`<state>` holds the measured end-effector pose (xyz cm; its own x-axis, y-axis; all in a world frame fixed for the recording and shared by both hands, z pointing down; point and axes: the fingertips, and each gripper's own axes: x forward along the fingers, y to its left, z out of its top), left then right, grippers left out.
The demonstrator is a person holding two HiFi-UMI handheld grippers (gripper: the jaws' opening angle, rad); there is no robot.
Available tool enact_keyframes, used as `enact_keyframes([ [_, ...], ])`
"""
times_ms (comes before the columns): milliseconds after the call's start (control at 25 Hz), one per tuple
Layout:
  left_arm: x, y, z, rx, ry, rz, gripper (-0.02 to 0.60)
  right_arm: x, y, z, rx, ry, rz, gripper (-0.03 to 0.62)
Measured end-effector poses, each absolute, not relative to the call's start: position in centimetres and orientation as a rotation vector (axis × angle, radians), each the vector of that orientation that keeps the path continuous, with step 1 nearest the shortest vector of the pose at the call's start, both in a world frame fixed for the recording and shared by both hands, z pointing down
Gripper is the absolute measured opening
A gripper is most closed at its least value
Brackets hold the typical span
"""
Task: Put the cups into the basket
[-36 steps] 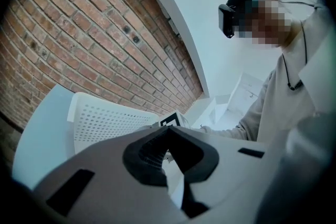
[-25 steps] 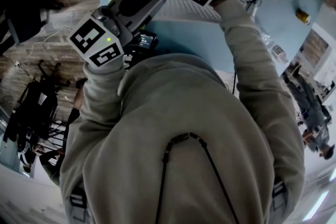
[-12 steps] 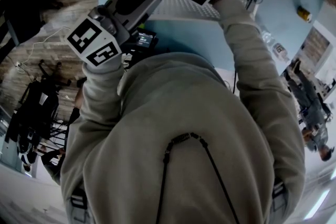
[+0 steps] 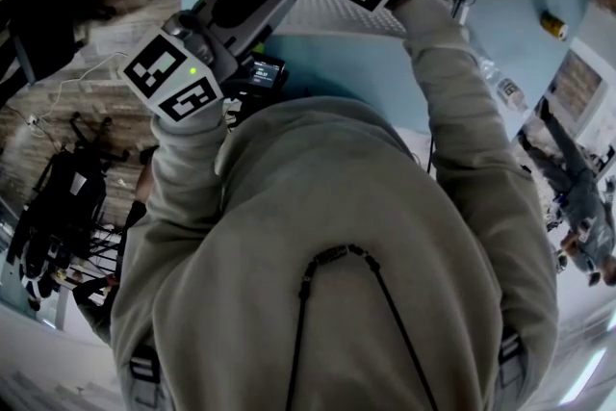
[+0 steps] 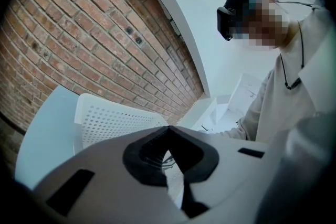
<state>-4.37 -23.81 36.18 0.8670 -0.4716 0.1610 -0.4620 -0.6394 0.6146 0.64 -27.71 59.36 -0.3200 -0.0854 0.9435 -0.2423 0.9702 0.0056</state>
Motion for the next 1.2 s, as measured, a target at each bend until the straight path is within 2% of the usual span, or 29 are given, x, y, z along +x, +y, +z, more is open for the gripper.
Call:
enact_keyframes([
  [280, -4.1, -23.2, 35.8, 2.385, -0.672, -0.015, -0.003, 1.4, -27.7, 56.0, 0.362, -1.968, 0.289, 0.410],
  [600, -2.9, -20.9, 32.7, 2.460, -0.642, -0.013, -0.003, 2.7, -27.7, 47.2, 0.546, -2.135, 0.278, 0.410],
  [920, -1.3, -18.8, 30.1, 2.543, -0.600, -0.021, -0.003, 3.3, -23.9, 40.5, 0.623, -2.402, 0.477, 0.388],
  [960, -1.1, -18.8, 29.9, 2.553, -0.596, -0.021, -0.003, 3.5, -23.6, 40.0, 0.634, -2.425, 0.507, 0.357],
  [1120, -0.3, -18.5, 28.9, 2.588, -0.571, -0.021, -0.003, 4.4, -22.9, 37.9, 0.708, -2.523, 0.578, 0.112],
  [1200, 0.4, -18.0, 28.4, 2.609, -0.553, -0.018, -0.003, 5.1, -22.2, 37.2, 0.737, -2.580, 0.643, 0.042],
])
